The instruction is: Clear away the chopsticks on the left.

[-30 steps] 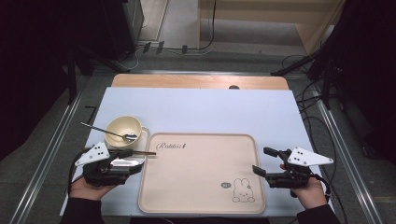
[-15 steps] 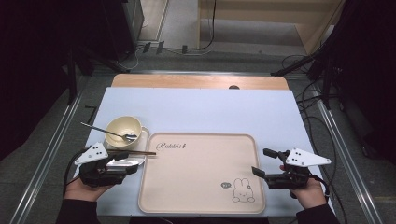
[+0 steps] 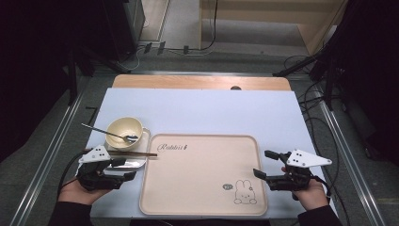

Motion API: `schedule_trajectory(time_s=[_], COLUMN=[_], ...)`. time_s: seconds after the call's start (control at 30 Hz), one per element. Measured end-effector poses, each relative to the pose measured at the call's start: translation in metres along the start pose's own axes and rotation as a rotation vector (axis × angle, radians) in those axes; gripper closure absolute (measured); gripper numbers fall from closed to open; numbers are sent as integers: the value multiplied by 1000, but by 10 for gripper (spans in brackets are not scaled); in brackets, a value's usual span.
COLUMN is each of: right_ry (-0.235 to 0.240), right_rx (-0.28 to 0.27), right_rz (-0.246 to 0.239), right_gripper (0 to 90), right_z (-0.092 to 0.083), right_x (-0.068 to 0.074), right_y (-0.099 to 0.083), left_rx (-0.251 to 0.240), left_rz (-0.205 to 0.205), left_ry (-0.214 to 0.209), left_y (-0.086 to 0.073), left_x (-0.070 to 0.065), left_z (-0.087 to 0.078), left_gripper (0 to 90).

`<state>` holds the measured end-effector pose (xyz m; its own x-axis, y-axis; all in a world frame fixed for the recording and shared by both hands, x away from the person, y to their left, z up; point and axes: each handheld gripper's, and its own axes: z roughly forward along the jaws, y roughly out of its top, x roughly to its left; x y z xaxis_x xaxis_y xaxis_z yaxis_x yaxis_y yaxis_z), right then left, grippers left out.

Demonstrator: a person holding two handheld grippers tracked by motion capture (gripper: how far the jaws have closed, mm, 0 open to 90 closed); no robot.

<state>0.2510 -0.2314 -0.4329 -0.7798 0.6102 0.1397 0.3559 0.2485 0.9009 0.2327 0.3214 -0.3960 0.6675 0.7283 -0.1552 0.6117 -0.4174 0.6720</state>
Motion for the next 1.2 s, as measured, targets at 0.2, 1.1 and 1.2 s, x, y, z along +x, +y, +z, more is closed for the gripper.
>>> schedule_trajectory(time_s=[0.2,1.1,1.2], right_ry=[2,-5,-6], right_rx=[2,16,16], right_rz=[0,-6,-6], right_gripper=[207,206,207], right_z=[0,2,2], right_x=[0,0,0], right_y=[0,-1,-1], left_rx=[53,139,151], left_rz=[-41,-123,-144], left_ry=[49,143,159], left_y=[1,10,11], left_x=[12,58,64], left_z=[-6,-22,-23], left_gripper=[347,559,719])
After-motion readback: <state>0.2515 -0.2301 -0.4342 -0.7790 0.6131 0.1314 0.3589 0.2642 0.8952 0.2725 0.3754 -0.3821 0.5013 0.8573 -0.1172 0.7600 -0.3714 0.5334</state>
